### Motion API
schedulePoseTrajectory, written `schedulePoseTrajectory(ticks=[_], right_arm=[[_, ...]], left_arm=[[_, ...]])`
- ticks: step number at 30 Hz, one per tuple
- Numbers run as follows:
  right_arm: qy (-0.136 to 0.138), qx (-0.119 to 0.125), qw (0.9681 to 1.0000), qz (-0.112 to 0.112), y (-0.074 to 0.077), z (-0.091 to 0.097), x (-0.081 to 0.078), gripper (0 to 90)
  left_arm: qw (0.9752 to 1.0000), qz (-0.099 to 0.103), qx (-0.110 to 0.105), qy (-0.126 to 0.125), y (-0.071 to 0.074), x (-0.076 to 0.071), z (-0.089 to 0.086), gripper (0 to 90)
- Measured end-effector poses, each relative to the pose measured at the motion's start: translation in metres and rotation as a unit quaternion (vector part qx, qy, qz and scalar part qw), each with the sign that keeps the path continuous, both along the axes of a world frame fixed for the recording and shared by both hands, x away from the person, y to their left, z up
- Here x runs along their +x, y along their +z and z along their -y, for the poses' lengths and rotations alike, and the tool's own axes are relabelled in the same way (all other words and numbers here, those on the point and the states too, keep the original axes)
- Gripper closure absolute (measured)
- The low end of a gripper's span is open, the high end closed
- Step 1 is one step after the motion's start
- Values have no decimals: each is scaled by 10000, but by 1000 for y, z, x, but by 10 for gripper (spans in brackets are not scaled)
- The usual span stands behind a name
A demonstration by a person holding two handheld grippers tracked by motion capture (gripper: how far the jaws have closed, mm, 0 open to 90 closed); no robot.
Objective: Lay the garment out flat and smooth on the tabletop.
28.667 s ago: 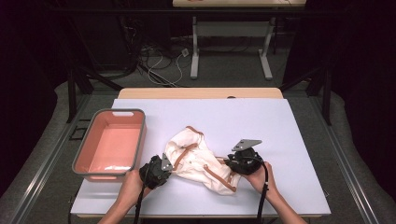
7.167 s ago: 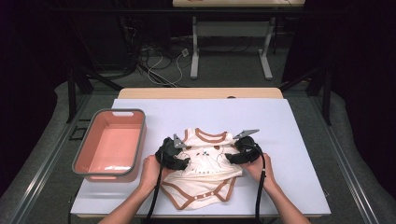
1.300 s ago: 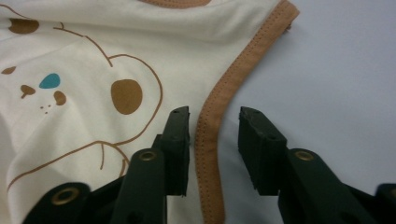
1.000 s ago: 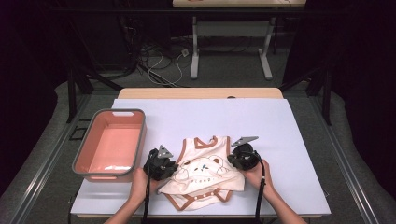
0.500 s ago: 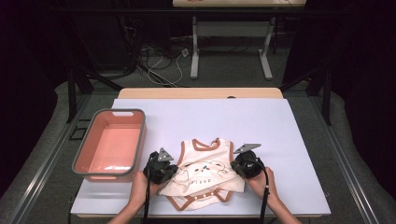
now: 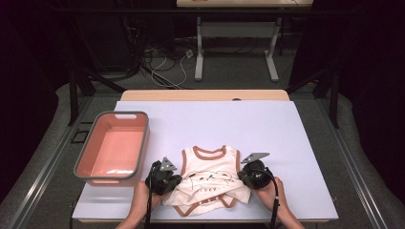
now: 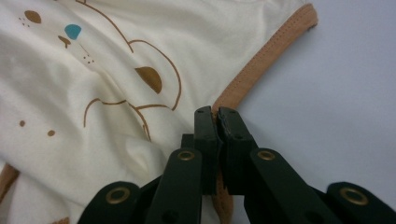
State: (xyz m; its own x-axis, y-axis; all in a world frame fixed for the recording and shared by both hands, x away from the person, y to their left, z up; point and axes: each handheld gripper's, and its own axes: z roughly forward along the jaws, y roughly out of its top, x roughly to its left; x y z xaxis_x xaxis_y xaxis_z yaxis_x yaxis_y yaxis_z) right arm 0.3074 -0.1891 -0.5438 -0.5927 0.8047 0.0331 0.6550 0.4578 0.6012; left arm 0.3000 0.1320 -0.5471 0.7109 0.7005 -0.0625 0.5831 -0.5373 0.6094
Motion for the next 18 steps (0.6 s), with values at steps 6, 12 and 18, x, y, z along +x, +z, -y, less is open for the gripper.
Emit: schedulePoseTrajectory(ticks=[6,12,18], right_arm=[[-33,52,10000,58,-2,2,-4,847],[-369,327,9986,195,3,6,-4,693],[-670,671,9948,361,6,8,-1,458]], left_arm=[[9999,-32,-35,109,-1,-5,0,841],[9989,71,-54,458,1,-2,-2,714],[9963,144,-182,826,5,1,-5,430]])
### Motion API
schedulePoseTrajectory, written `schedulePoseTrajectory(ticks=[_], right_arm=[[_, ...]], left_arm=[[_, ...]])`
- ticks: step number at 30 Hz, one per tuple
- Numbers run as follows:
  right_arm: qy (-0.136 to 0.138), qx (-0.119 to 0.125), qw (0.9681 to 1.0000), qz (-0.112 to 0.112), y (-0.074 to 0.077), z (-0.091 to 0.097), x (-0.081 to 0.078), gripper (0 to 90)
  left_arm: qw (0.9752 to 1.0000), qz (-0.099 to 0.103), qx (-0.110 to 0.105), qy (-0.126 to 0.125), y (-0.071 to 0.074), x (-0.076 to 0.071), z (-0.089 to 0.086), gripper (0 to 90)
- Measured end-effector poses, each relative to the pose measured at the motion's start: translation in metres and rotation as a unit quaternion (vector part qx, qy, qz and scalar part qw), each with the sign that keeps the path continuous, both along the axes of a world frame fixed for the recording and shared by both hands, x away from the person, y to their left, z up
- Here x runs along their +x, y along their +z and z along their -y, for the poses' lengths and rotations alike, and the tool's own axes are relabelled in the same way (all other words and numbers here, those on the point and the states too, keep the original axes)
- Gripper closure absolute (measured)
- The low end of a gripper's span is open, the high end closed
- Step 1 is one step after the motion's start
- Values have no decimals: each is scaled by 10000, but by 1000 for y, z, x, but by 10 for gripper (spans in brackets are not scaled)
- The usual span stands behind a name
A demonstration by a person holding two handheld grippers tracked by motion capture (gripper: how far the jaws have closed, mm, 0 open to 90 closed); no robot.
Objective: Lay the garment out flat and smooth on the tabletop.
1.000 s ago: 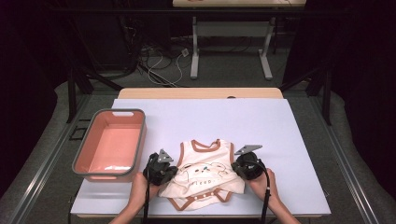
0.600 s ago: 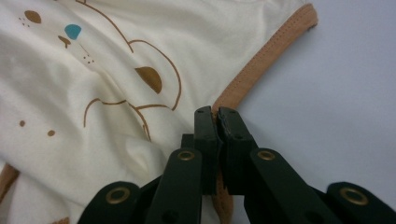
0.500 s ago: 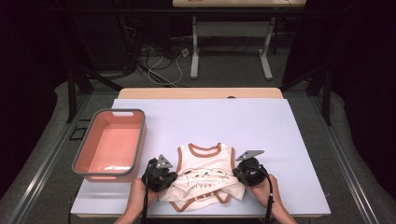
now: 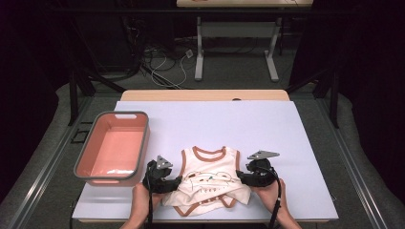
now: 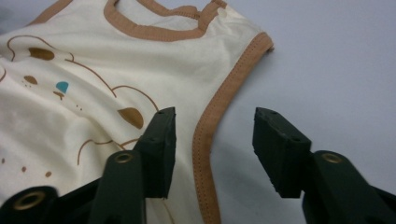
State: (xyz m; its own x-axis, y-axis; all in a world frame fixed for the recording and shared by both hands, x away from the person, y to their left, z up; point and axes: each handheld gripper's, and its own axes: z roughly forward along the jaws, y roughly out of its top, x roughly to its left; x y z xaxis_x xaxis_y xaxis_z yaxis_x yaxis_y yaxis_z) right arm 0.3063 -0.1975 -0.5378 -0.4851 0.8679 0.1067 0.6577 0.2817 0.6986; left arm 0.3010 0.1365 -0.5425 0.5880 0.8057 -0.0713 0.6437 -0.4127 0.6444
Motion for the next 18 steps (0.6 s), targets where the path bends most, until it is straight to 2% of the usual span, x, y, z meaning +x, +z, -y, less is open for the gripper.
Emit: schedulePoseTrajectory(ticks=[2,6,9,13,18], right_arm=[[-73,48,9999,-51,1,-2,1,408],[-137,69,9999,60,1,-11,3,280],[-260,152,9995,107,2,-16,6,221],[-388,276,9986,213,3,-22,17,179],[-578,257,9975,315,4,-27,31,185]], left_arm=[[10000,26,-54,80,0,1,2,377],[9997,118,-21,214,0,3,8,239],[9994,159,-38,318,-1,6,11,192],[9987,256,-116,423,2,13,15,164],[9983,276,-90,496,4,25,21,172]])
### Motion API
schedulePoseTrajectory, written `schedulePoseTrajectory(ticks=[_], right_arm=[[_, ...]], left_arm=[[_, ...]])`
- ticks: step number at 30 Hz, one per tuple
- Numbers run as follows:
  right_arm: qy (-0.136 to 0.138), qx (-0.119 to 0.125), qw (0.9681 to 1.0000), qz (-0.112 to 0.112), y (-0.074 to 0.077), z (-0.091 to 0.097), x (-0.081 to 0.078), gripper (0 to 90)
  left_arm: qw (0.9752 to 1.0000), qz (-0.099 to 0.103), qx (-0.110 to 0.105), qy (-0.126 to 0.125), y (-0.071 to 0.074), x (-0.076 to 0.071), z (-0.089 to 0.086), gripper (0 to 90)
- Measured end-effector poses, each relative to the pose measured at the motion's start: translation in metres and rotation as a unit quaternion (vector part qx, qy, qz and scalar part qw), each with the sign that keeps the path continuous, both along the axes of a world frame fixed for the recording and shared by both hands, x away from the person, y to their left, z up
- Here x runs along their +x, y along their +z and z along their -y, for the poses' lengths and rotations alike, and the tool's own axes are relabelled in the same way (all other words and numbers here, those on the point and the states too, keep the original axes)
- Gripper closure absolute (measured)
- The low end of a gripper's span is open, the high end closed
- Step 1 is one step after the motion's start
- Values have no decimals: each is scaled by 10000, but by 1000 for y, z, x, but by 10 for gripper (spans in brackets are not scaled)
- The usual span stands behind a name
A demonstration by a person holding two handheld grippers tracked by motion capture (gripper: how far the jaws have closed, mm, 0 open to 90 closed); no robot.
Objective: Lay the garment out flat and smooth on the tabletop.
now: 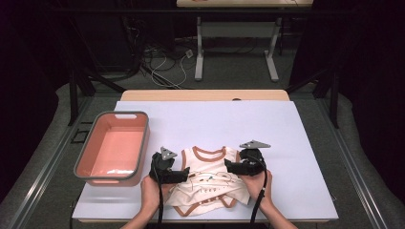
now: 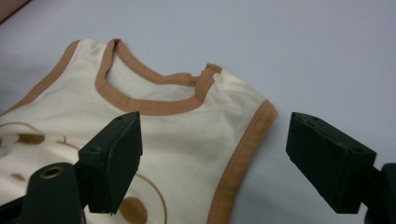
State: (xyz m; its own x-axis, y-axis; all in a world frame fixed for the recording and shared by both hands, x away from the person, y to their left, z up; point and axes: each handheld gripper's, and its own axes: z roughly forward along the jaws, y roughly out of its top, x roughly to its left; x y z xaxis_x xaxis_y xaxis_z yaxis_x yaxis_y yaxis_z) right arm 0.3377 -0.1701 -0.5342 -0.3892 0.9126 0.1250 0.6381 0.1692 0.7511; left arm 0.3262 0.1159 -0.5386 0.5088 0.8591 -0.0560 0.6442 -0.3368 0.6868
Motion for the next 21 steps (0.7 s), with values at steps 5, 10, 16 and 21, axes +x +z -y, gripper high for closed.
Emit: schedulePoseTrajectory(ticks=[5,10,16,21], right_arm=[[-183,88,9998,-69,0,-7,16,212],[-371,45,9991,-194,-5,-16,33,240],[-477,-278,9982,-233,-13,-22,41,278],[-564,-387,9972,-311,-19,-20,46,314]], left_arm=[[9999,76,-27,141,3,15,11,203],[9993,88,145,323,2,35,21,227],[9989,-111,249,381,-8,49,27,250],[9984,-134,355,409,-12,54,31,275]])
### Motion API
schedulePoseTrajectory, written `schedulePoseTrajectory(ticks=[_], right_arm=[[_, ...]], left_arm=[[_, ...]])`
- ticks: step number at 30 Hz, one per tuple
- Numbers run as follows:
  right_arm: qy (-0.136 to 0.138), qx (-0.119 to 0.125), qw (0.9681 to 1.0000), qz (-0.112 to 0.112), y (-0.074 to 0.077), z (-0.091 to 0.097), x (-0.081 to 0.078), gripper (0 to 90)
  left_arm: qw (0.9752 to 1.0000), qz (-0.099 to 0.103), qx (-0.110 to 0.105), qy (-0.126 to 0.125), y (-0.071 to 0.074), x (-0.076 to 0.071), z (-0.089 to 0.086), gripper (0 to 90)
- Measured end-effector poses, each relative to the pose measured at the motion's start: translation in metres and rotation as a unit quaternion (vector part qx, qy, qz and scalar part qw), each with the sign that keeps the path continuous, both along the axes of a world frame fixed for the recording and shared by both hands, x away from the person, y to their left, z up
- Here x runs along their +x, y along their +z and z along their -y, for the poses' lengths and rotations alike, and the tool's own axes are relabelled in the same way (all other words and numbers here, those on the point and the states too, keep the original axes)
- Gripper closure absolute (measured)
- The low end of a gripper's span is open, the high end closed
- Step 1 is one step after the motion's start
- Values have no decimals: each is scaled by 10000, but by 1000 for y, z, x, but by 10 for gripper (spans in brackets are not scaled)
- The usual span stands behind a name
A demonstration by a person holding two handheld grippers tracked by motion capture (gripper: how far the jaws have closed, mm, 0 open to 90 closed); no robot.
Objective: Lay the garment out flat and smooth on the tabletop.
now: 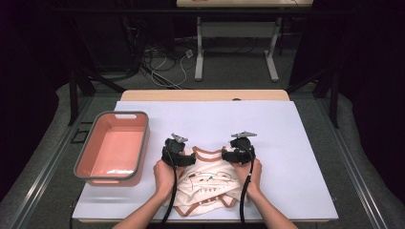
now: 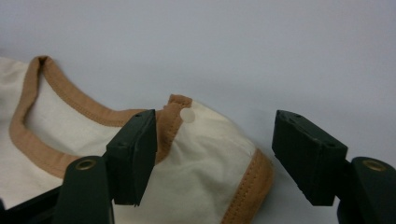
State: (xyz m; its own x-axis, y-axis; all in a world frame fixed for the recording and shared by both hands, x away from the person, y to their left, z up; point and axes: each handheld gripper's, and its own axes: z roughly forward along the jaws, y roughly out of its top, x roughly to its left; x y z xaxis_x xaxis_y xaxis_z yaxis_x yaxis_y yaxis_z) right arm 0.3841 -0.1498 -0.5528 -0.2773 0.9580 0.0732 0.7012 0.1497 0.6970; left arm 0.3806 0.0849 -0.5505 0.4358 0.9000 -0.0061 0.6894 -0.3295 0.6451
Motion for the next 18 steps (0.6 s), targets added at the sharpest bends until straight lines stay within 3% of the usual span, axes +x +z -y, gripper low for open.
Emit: schedulePoseTrajectory(ticks=[4,11,18], right_arm=[[22,-90,10000,-27,-5,-2,0,358],[205,-201,9994,172,-7,-6,-3,459],[386,-112,9989,260,-9,-8,-7,642]], left_arm=[[10000,-20,43,39,-4,2,3,286],[9999,107,-55,-24,-8,-1,5,341],[9991,307,-149,-266,-10,-9,8,567]])
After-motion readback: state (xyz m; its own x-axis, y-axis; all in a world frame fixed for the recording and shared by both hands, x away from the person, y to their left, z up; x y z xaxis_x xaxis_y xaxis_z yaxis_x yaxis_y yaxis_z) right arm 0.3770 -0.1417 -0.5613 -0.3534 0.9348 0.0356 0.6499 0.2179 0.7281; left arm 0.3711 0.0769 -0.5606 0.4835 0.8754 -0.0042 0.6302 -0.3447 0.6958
